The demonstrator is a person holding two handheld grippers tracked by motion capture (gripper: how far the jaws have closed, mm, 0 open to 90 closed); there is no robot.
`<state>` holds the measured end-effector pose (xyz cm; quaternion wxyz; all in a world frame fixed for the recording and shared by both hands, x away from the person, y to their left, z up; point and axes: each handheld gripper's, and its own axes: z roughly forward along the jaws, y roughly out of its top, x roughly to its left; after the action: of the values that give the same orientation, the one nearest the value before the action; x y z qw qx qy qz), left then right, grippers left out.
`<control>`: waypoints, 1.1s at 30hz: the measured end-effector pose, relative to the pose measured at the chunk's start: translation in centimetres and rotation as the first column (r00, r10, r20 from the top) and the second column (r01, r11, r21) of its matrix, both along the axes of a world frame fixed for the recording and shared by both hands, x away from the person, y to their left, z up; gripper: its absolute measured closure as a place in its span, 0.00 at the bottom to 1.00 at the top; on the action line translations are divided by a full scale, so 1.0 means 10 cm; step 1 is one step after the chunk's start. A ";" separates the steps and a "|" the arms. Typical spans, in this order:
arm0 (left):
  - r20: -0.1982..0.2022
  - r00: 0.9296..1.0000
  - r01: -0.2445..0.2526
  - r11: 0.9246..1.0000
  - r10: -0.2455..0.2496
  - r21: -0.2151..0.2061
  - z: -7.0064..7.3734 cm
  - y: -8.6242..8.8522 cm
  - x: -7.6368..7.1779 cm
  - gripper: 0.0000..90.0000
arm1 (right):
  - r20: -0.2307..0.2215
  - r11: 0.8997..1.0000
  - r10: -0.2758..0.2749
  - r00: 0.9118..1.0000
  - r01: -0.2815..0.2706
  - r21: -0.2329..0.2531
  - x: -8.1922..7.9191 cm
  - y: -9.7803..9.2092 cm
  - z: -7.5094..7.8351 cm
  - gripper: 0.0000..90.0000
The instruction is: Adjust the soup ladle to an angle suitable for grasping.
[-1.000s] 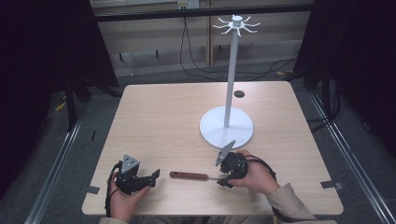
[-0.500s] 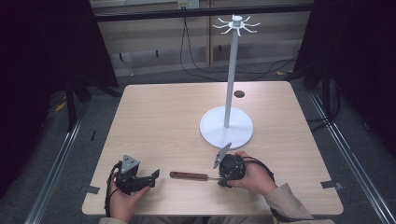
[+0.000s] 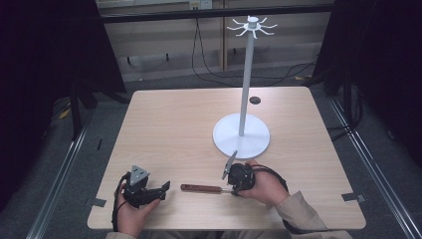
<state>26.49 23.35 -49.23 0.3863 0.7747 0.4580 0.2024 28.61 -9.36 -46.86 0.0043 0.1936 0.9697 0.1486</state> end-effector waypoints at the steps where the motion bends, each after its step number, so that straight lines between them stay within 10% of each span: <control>1: 0.002 1.000 0.001 1.000 -0.001 -0.003 0.00 0.00 0.00 0.14 | 0.003 1.000 0.010 1.000 -0.010 -0.007 0.01 0.00 0.00 0.85; 20: 0.005 1.000 -0.002 1.000 0.002 -0.006 0.00 0.01 0.01 0.14 | -0.003 1.000 0.026 1.000 -0.026 -0.006 0.00 0.00 0.01 0.96; 29: 0.013 1.000 -0.006 1.000 0.006 -0.018 0.01 0.01 0.01 0.14 | 0.065 0.988 -0.024 0.998 0.014 0.152 0.03 -0.15 0.15 0.96; 33: 0.022 1.000 -0.007 1.000 0.007 -0.018 0.02 0.02 0.01 0.13 | 0.127 0.964 -0.088 0.988 0.052 0.259 0.02 -0.27 0.19 0.96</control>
<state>26.60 23.55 -49.04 0.3975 0.7674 0.4581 0.2081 28.85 -12.09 -44.95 0.0511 0.2161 0.9325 0.2849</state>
